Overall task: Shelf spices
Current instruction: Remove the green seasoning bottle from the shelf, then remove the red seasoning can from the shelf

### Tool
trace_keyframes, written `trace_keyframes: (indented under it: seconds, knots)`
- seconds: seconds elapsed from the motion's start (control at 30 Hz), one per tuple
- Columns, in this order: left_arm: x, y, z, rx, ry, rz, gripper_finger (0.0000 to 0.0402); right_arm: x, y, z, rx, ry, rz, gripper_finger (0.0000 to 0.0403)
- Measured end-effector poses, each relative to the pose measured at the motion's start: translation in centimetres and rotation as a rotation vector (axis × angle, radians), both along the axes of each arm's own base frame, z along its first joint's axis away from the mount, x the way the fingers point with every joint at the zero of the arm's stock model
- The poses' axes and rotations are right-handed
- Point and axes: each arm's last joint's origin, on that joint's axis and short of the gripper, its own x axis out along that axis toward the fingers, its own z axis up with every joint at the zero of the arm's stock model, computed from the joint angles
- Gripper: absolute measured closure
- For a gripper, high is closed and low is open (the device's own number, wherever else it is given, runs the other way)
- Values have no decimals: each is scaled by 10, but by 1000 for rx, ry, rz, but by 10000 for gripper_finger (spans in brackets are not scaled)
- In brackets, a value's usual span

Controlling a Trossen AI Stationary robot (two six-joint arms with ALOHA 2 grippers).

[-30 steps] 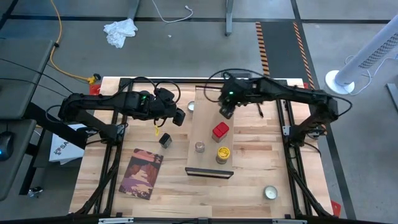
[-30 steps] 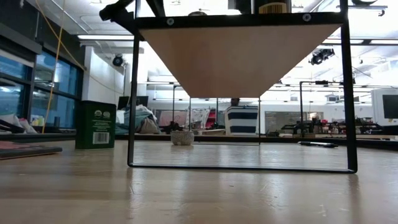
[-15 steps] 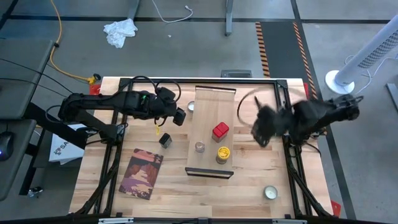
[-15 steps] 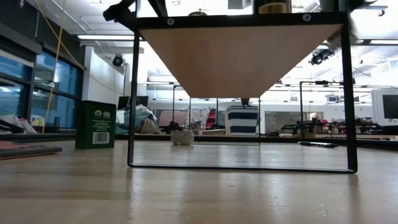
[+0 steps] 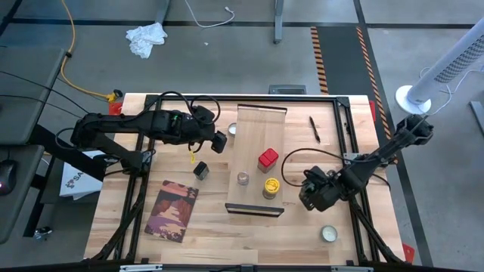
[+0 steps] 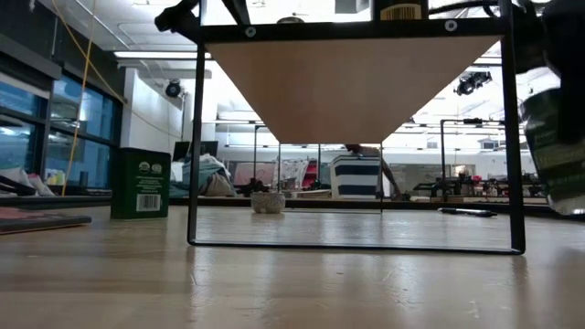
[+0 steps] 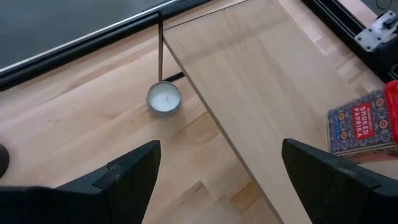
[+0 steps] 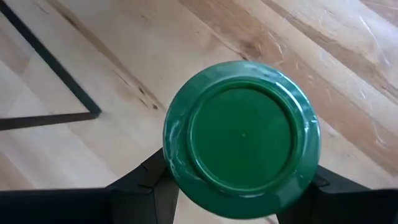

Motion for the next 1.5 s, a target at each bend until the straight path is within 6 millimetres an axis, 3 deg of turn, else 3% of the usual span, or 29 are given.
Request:
trace_keyframes:
  seconds: [0.2, 0.37, 0.47, 0.7, 0.9, 1.13, 1.3, 1.5]
  knots:
    - [0, 0, 0, -24, -18, 26, 71, 0, 0, -4, -46, -9, 102, 212]
    - [0, 0, 0, -29, -22, 33, 71, -1, -2, -5, -75, 16, 164, 126]
    - [0, 0, 0, -35, -27, 41, 71, -4, -3, -6, -77, 53, 196, 94]
    - [0, 0, 0, -43, -35, 53, 71, -4, 0, -1, -13, 99, 263, 83]
    - [0, 0, 0, -42, -34, 52, 71, -4, 10, 38, -8, 99, 424, 81]
    - [0, 0, 0, -33, -26, 40, 71, -4, -5, 111, -300, 32, 486, 81]
    - [2, 0, 1, -15, -30, -5, 71, 25, -23, 139, -419, -85, 705, 80]
    - [4, -1, 3, -14, -47, -24, 71, 65, -60, 156, -579, -7, 975, 80]
